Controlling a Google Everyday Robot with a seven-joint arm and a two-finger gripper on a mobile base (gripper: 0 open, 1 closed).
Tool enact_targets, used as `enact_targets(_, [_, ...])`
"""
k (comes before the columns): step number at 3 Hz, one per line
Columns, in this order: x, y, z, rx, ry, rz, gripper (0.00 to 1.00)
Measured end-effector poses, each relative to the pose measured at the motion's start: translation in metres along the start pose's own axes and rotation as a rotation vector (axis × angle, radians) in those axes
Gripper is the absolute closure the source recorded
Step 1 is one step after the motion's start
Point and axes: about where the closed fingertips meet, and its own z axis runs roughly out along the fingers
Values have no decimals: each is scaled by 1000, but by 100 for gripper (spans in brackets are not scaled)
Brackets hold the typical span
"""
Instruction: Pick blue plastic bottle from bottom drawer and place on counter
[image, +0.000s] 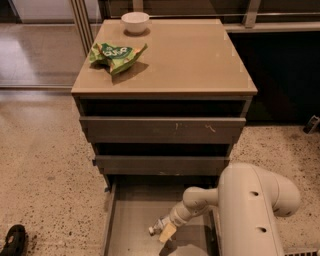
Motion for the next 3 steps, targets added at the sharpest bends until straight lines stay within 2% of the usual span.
enact_targets(1, [-1, -1, 0, 2, -2, 0, 0])
enact_targets(2, [-1, -2, 2, 15, 31, -21, 0])
enact_targets(3, [3, -8, 12, 70, 136, -63, 0])
